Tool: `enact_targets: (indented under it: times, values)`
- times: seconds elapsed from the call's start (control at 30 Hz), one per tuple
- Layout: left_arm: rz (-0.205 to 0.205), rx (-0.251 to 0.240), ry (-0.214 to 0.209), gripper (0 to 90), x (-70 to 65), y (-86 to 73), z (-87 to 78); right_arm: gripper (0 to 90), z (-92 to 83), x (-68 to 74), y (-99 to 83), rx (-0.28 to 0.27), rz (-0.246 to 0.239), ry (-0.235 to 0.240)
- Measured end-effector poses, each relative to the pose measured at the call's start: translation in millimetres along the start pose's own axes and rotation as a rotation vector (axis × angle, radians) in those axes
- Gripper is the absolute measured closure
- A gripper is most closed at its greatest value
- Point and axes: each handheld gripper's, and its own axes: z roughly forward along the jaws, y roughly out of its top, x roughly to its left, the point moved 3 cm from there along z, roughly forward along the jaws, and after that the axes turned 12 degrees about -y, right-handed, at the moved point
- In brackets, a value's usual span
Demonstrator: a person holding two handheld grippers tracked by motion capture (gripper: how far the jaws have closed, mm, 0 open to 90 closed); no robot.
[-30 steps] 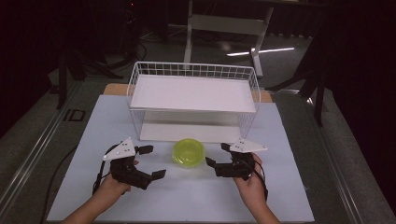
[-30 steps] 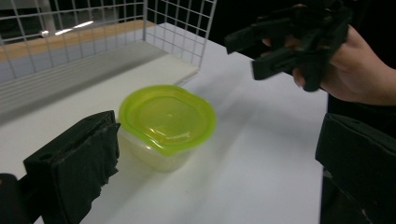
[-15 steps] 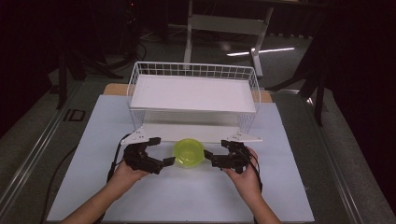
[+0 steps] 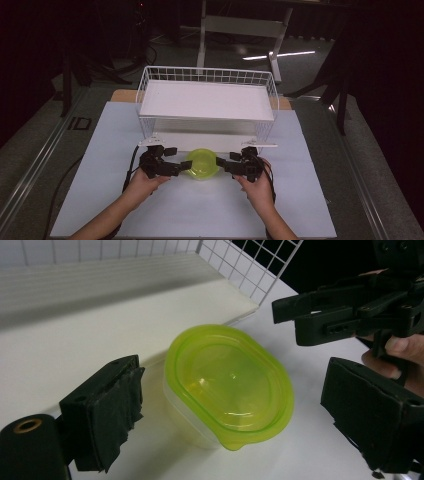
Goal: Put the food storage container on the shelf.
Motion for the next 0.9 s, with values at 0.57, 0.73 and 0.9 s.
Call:
enact_targets:
  times: [0.57,0.73,0.9]
  values:
    - [-0.162,0.072,0.05,43.7,16.6,-14.8,15.3,56.8,19.3,3.8,-10.2,0.093,0.058,-0.049]
    - [-0.174,0.096,0.018,53.5,18.2,-18.7,20.6,61.6,22.0,6.6,-12.3,0.116,0.067,-0.034]
    - [-0.167,0.106,0.003,62.5,14.6,-19.5,19.9,70.5,19.6,12.4,-12.3,0.119,0.06,-0.04]
